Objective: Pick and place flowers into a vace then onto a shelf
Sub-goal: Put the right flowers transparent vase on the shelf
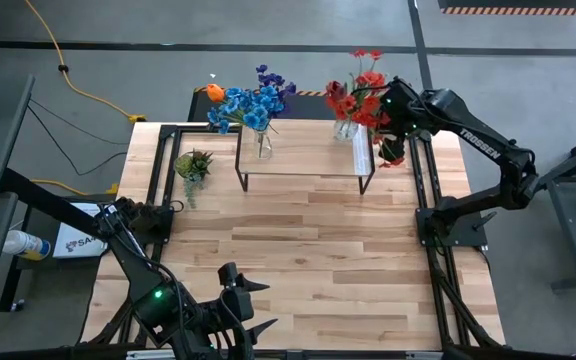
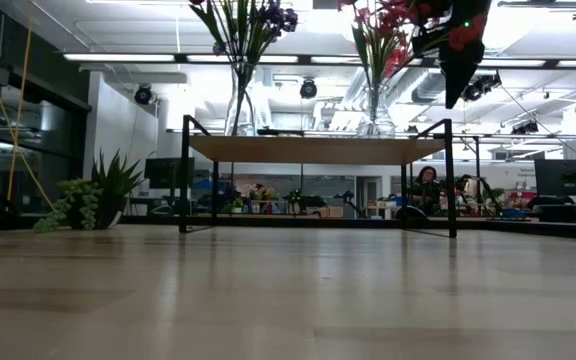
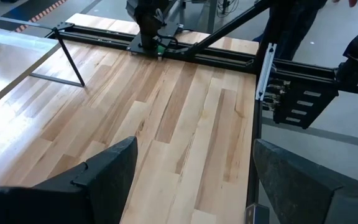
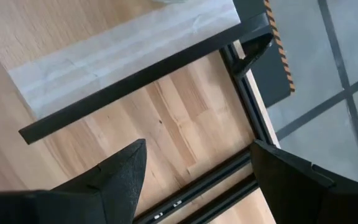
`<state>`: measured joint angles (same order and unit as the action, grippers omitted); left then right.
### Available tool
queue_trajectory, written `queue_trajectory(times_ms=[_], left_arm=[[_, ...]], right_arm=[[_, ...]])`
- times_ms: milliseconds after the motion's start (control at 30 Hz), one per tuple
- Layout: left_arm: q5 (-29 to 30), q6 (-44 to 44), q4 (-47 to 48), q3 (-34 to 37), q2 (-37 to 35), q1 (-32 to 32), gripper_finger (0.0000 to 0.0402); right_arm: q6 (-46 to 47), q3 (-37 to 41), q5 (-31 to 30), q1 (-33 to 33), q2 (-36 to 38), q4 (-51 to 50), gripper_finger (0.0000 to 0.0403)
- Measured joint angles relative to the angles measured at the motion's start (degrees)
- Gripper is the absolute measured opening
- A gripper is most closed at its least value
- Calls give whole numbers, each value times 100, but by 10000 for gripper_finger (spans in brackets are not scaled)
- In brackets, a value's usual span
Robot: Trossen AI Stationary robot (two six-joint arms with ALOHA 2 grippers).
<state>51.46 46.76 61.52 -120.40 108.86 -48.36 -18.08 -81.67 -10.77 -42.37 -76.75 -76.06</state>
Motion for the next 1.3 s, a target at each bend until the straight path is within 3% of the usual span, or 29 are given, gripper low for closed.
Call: queue_trajectory(times_ms=[667, 933, 1300], left_arm=[[34, -3, -3, 0, 0, 0, 353], [738, -362, -10, 0, 0, 185, 353], [-30, -494, 6, 0, 0, 888, 353]], right_arm=[[106, 0, 43, -2, 0, -179, 277], [94, 0, 63, -2, 0, -208, 277], [113, 4, 258, -2, 0, -275, 277]])
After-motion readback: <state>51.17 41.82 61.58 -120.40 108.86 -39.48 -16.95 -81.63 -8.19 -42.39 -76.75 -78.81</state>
